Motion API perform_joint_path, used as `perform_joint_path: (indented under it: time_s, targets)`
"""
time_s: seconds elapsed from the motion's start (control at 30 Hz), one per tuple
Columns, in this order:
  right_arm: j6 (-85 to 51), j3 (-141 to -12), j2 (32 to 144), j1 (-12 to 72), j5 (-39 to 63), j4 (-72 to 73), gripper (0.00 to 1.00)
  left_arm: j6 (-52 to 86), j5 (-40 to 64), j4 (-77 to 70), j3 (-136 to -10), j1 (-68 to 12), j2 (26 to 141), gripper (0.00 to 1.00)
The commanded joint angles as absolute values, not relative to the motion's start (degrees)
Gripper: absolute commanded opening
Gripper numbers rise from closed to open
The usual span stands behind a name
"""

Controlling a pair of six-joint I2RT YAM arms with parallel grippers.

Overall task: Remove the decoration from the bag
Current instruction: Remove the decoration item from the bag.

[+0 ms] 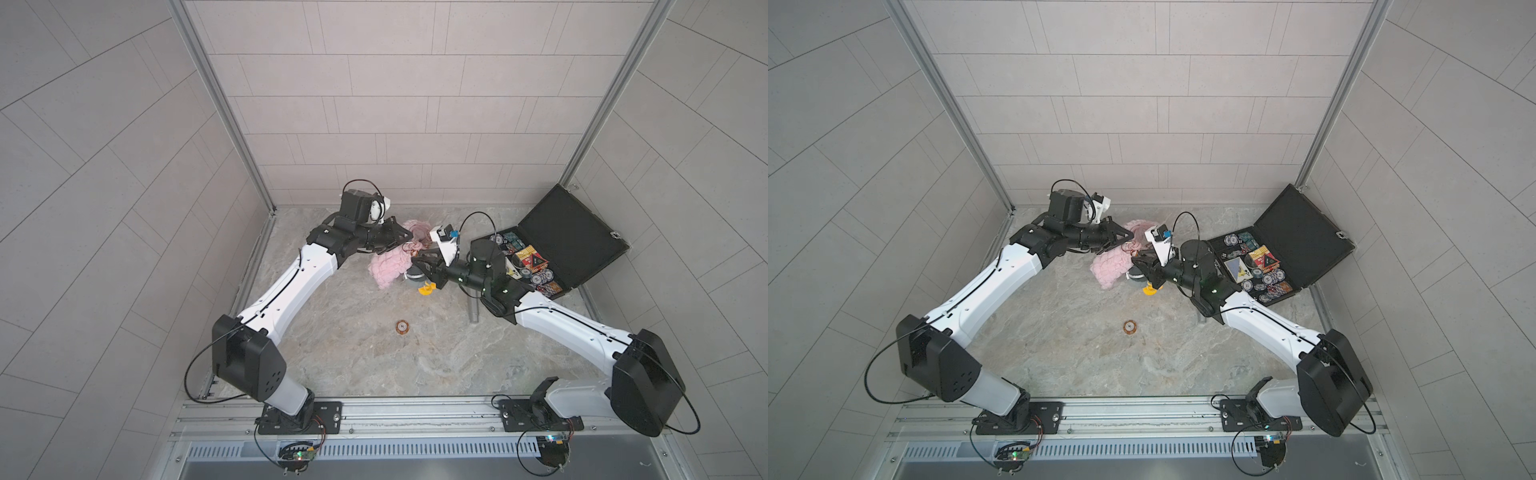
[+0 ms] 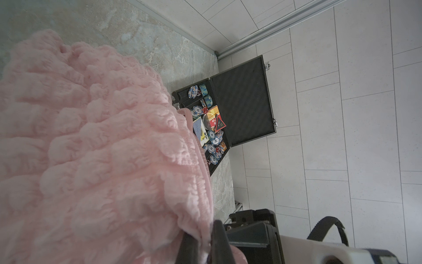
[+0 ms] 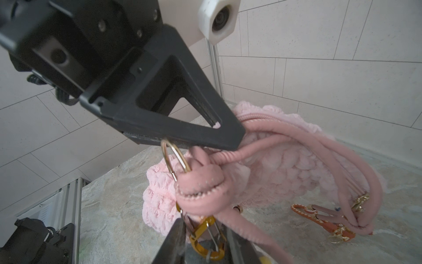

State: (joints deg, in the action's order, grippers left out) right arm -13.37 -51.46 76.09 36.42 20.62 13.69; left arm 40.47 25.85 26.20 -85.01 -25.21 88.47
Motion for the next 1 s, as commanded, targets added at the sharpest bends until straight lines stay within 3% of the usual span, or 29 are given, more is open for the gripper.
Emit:
perform_joint_path:
  time_s: [0.0, 0.1, 0.17, 0.5, 0.8, 0.97]
  targets:
    - [-13.8, -53.9, 76.3, 36.9, 21.2, 16.4, 0.24, 38.7, 26.9, 25.6, -84.6, -26.3, 86.3, 0.00]
    - [-13.4, -54.2, 76.3, 37.0, 21.7, 16.2, 0.06, 38.5, 26.8, 25.6, -84.3, -26.2, 86.2, 0.00]
    - [-13.1, -54.3, 76.3, 36.9, 21.8, 15.9, 0.01, 38.5, 26.7, 25.5, -84.2, -26.2, 86.1, 0.00]
    - [-11.4, -54.1, 75.6, 37.1, 21.3, 14.0, 0.05, 38.4, 25.7, 25.7, -84.4, -26.2, 86.0, 0.00]
    - [-8.4, -53.9, 73.9, 39.5, 13.7, 10.1, 0.29, 40.8, 14.5, 28.6, -83.9, -27.2, 84.1, 0.00]
    - [-8.4, -54.4, 74.3, 40.3, 10.5, 9.2, 0.30, 41.2, 9.6, 28.4, -82.9, -29.2, 82.6, 0.00]
